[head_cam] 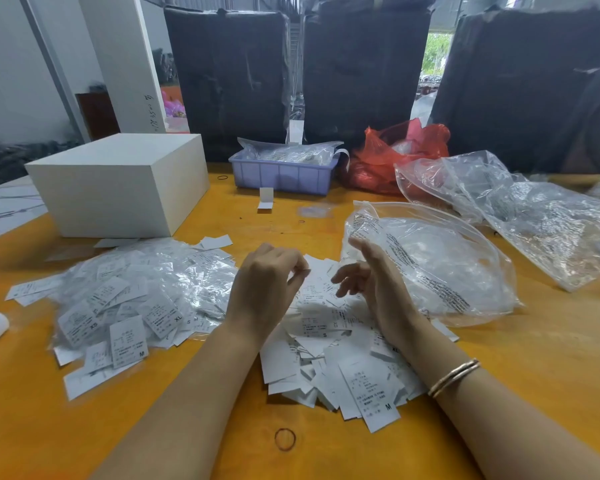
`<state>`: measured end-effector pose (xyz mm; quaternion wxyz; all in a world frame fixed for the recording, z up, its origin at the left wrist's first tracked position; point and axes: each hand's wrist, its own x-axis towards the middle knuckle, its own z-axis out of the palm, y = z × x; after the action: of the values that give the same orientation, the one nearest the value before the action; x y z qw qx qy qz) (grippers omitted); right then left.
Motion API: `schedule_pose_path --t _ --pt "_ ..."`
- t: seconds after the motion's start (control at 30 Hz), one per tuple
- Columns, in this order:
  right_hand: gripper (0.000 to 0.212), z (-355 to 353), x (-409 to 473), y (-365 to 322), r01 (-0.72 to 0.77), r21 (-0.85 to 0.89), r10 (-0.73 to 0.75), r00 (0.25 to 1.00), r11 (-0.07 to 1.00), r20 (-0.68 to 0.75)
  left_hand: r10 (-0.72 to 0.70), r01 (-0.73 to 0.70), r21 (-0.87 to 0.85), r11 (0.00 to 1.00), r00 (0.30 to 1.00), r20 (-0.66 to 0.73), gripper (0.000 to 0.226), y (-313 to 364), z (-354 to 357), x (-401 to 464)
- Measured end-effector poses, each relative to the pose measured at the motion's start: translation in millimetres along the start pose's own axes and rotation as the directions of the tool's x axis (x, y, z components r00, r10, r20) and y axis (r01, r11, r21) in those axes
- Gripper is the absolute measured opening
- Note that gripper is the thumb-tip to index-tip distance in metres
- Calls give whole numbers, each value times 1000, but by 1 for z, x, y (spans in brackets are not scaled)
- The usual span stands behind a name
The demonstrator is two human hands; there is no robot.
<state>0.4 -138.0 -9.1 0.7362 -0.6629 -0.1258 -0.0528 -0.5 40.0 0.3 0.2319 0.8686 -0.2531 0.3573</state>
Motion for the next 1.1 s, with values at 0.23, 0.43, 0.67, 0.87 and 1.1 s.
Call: schedule_pose_path --t 0.23,0.43,0.67,0.87,1.1 --pt "33 1 -3 0 55 -67 -58 997 996 -42 44 -44 16 999 999 19 11 1 0 0" --pt "33 -2 -2 1 31 -70 -33 999 997 -24 52 -52 8 999 999 -17 11 0 3 0" --pt "7 -9 3 5 168 -182 -184 980 969 -78 -315 389 -503 772 921 229 8 -4 8 0" --pt "9 -11 2 4 143 -157 -148 989 977 -18 -384 514 -639 572 856 345 14 -8 10 1" --pt "3 -10 1 1 175 -30 -177 979 984 -103 -365 477 -717 508 873 322 9 -7 11 1"
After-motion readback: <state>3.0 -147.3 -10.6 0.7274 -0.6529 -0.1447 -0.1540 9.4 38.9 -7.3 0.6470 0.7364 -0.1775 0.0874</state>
